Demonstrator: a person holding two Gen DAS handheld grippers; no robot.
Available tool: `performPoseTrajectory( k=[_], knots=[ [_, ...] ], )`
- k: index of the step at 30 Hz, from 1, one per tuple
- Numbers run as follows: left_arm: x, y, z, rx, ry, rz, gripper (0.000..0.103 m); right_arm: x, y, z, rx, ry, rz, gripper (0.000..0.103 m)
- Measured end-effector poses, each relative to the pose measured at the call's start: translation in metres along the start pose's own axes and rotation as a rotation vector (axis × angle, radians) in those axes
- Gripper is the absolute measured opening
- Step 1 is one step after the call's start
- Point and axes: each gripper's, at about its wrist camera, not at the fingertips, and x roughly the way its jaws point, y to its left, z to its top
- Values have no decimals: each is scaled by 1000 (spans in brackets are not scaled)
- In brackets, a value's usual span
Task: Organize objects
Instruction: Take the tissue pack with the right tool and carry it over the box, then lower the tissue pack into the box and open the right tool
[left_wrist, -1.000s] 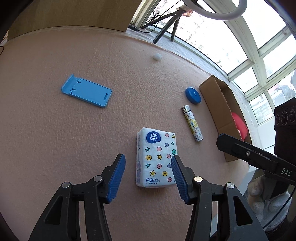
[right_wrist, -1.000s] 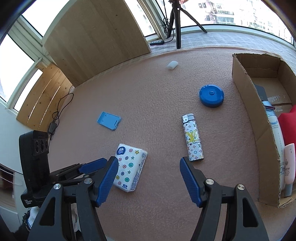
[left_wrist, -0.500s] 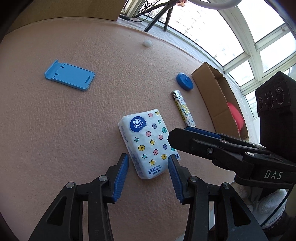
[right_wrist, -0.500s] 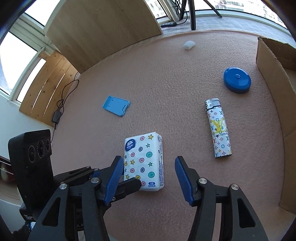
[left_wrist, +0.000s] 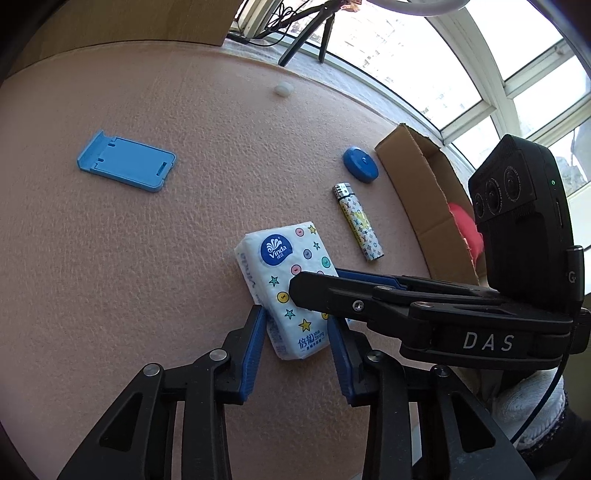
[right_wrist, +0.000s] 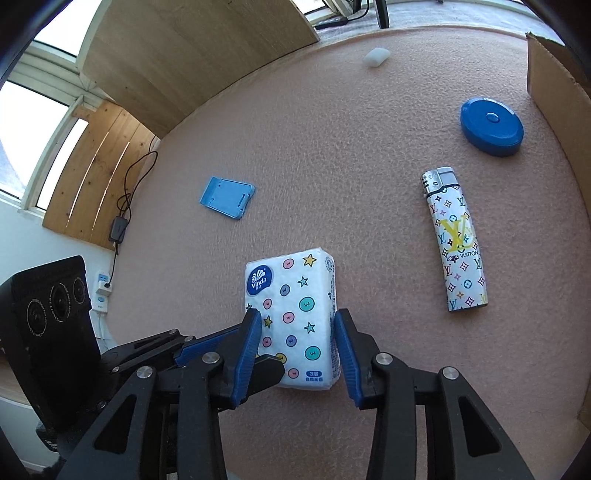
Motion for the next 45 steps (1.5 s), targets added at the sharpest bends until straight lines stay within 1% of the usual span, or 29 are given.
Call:
performPoseTrajectory(
  k=[8, 16, 21, 26, 31, 37, 45],
  knots=[
    [-5, -36, 17, 62, -36, -13, 37, -40, -12, 7, 11, -83, 0, 37],
    [-1, -95, 53, 164, -78, -58, 37, -98, -35, 26, 39, -208, -23, 37],
    [14, -137, 75, 223, -95, -95, 36, -136, -61, 36, 56, -277, -62, 37],
    [35, -177, 88, 257, -105, -133, 36, -166, -92, 42, 84, -328, -105, 37],
    [64, -215, 97, 263, -96, -160, 36, -185, -126, 44, 126, -350, -126, 37],
    [93, -243, 103, 276, -67, -176, 36, -194, -153, 43, 155, -360, -155, 37],
    [109, -258, 102, 299, -55, -157, 36, -198, -168, 42, 168, -368, -178, 37]
  ],
)
